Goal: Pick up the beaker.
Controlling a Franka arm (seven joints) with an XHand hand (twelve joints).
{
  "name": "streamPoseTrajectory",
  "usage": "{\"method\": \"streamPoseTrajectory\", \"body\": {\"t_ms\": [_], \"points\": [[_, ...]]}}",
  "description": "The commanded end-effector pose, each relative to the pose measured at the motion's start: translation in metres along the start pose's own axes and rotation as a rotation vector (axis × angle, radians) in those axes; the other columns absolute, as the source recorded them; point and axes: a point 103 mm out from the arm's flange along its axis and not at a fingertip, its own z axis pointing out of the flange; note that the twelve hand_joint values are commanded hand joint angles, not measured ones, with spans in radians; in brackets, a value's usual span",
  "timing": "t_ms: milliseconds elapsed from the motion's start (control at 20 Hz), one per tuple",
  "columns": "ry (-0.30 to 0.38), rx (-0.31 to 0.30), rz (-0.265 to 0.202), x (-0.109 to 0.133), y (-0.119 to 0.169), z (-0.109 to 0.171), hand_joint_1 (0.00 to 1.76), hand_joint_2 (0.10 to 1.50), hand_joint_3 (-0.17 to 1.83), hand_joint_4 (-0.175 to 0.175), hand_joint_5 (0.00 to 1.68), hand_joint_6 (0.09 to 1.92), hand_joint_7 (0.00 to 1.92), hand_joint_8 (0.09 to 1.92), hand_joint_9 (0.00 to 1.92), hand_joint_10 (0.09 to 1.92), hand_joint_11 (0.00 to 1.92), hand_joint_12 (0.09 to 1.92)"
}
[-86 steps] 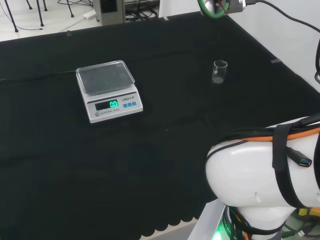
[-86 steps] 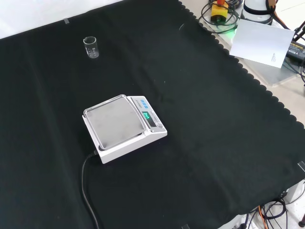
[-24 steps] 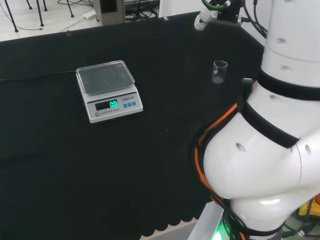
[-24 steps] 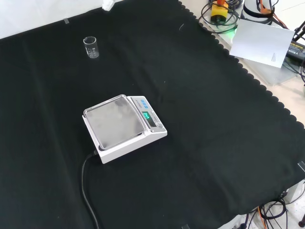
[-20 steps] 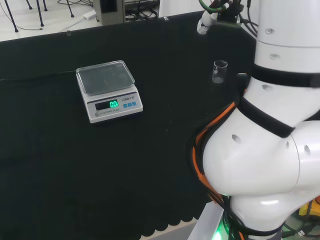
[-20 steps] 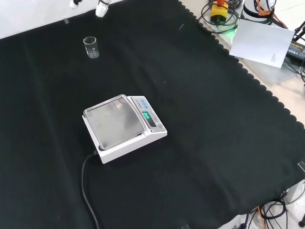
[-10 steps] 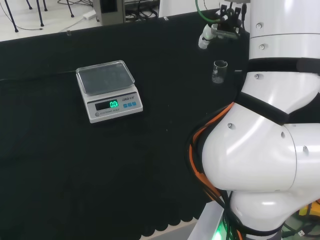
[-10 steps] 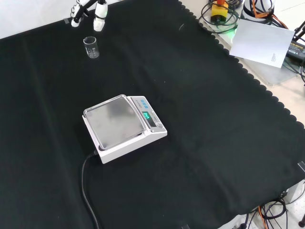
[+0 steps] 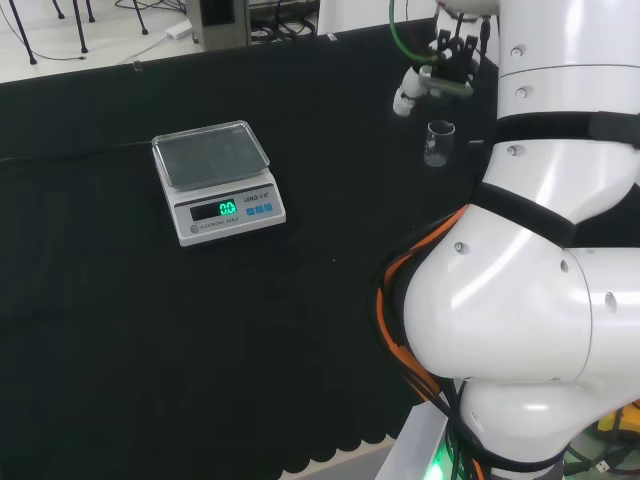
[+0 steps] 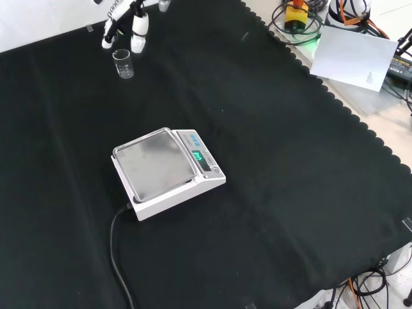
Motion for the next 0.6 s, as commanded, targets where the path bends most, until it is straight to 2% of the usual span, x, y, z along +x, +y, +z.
{"method": "streamPoseTrajectory", "body": {"t_ms": [50,150,250,300,400,550,600], "points": [[0.009,0.015,0.004,0.0001,0.0311,0.0179,0.77,0.98,-0.17,0.013,0.21,0.09,0.00,0.63,0.05,0.89,0.08,1.48],[0.002,0.007,0.013,-0.0006,0.0341,0.0186,0.78,0.97,-0.17,0.018,0.15,0.09,0.00,0.46,0.02,0.84,0.08,1.47],[-0.007,0.000,0.023,-0.0013,0.0353,0.0183,0.78,0.91,-0.16,0.037,0.05,0.09,0.00,0.15,0.00,0.51,0.04,1.47],[-0.013,-0.006,0.030,-0.0015,0.0353,0.0177,0.78,0.89,-0.16,0.046,0.02,0.09,0.00,0.09,0.00,0.33,0.02,1.45],[-0.016,-0.017,0.036,-0.0026,0.0339,0.0159,0.79,0.86,-0.17,0.055,0.00,0.09,0.00,0.09,0.00,0.09,0.00,1.39],[-0.007,-0.020,0.043,-0.0057,0.0292,0.0107,0.79,0.85,-0.17,0.060,0.00,0.09,0.00,0.09,0.00,0.09,0.00,1.23],[-0.036,-0.022,0.052,-0.0061,0.0279,0.0089,0.79,0.84,-0.17,0.060,0.00,0.09,0.00,0.09,0.00,0.09,0.00,1.19]]}}
